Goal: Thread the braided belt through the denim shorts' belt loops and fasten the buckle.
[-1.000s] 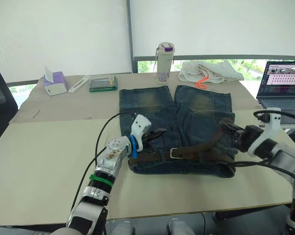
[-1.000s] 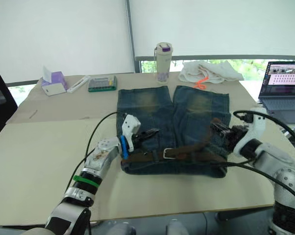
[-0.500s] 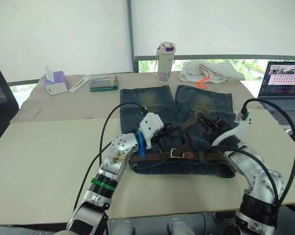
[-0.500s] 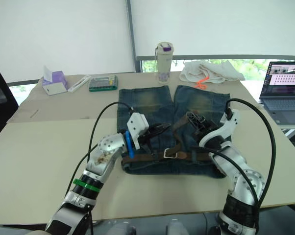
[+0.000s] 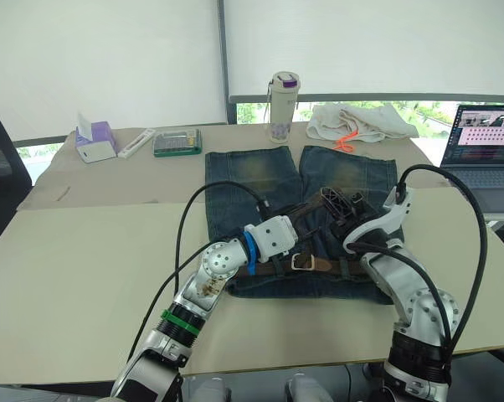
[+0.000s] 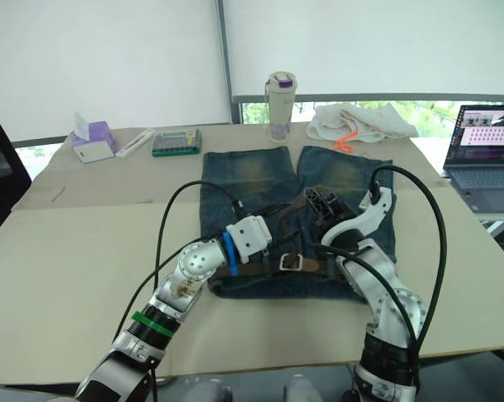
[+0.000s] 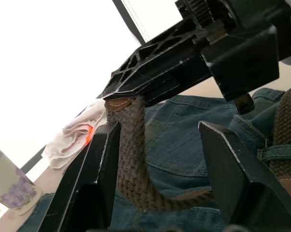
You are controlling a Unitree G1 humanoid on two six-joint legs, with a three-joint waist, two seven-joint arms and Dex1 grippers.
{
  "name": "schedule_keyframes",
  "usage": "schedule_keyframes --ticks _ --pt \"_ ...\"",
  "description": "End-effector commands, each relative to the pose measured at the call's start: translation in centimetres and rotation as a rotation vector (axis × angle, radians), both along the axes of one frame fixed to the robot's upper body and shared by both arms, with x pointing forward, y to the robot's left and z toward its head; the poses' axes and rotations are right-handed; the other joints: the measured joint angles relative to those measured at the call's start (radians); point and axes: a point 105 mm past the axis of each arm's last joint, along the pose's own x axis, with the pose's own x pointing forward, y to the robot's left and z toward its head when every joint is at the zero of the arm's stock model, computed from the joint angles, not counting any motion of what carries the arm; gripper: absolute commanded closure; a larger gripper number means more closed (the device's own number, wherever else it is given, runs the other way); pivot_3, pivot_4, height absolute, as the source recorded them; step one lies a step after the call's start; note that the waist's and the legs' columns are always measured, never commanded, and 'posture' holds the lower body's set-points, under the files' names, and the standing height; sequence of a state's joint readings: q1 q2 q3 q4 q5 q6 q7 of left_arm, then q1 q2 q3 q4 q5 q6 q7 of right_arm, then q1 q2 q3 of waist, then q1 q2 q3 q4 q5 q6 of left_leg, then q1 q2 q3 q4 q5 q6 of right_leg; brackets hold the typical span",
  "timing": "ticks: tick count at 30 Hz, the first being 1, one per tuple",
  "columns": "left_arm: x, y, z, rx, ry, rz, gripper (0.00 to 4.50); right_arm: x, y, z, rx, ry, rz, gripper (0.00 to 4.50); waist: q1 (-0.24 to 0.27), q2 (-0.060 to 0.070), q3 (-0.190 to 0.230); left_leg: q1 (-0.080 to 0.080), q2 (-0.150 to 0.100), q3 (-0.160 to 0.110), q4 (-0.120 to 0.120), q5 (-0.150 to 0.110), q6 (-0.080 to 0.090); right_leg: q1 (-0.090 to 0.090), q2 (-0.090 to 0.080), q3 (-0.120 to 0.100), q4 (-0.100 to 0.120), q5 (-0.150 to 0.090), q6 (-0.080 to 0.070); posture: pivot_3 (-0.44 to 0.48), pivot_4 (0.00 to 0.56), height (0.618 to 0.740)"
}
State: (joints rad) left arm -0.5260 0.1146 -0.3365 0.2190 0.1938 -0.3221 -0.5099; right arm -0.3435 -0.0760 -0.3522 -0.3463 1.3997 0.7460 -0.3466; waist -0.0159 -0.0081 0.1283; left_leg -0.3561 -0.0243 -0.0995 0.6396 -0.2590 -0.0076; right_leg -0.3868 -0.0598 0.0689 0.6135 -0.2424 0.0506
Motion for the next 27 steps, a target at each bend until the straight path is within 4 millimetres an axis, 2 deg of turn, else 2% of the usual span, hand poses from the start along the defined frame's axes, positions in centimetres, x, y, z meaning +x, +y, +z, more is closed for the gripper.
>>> schedule_keyframes --ticks 1,9,12,17,18,23,26,27 --pt "0.2 0.4 0.8 -0.015 -0.091 0.056 1.76 -0.5 0.4 1.9 0.034 -0.068 0.009 4.5 0.0 0.0 0.0 0.0 0.0 0.0 0.0 0.0 0.0 0.0 0.0 0.0 0.0 0.0 0.0 0.0 0.15 0.74" --pt "1.2 0.8 0.0 -0.029 -0.095 0.115 1.76 -0.6 0.6 2.0 0.042 -0.066 0.027 4.5 0.001 0.0 0.0 0.0 0.0 0.0 0.0 0.0 0.0 0.0 0.0 0.0 0.0 0.0 0.0 0.0 0.15 0.74" --pt "1.4 0.8 0.3 -0.042 -0.127 0.122 2.54 -0.7 0.6 2.0 0.045 -0.061 0.033 4.5 0.001 0.0 0.0 0.0 0.0 0.0 0.0 0.0 0.0 0.0 0.0 0.0 0.0 0.0 0.0 0.0 0.15 0.74" --pt "1.3 0.9 0.3 -0.045 -0.168 0.118 4.23 -0.7 0.5 1.9 0.046 -0.05 0.029 4.5 0.0 0.0 0.0 0.0 0.0 0.0 0.0 0.0 0.0 0.0 0.0 0.0 0.0 0.0 0.0 0.0 0.15 0.74" --pt "1.3 1.0 0.4 -0.048 -0.178 0.118 4.46 -0.7 0.5 1.9 0.046 -0.048 0.029 4.5 0.0 0.0 0.0 0.0 0.0 0.0 0.0 0.0 0.0 0.0 0.0 0.0 0.0 0.0 0.0 0.0 0.15 0.74" --pt "1.2 1.1 0.7 -0.047 -0.222 0.116 4.46 -0.7 0.6 1.6 0.034 -0.034 0.034 4.5 0.0 0.0 0.0 0.0 0.0 0.0 0.0 0.0 0.0 0.0 0.0 0.0 0.0 0.0 0.0 0.0 0.15 0.74" --pt "1.3 1.3 0.3 -0.03 -0.217 0.124 4.46 -0.8 0.4 1.6 -0.003 -0.05 0.033 4.5 0.0 0.0 0.0 0.0 0.0 0.0 0.0 0.0 0.0 0.0 0.0 0.0 0.0 0.0 0.0 0.0 0.15 0.74" --pt "1.4 1.6 0.1 -0.027 -0.207 0.134 4.49 -0.9 0.2 1.7 -0.035 -0.069 0.033 4.08 0.0 0.0 0.0 0.0 0.0 0.0 0.0 0.0 0.0 0.0 0.0 0.0 0.0 0.0 0.0 0.0 0.15 0.74"
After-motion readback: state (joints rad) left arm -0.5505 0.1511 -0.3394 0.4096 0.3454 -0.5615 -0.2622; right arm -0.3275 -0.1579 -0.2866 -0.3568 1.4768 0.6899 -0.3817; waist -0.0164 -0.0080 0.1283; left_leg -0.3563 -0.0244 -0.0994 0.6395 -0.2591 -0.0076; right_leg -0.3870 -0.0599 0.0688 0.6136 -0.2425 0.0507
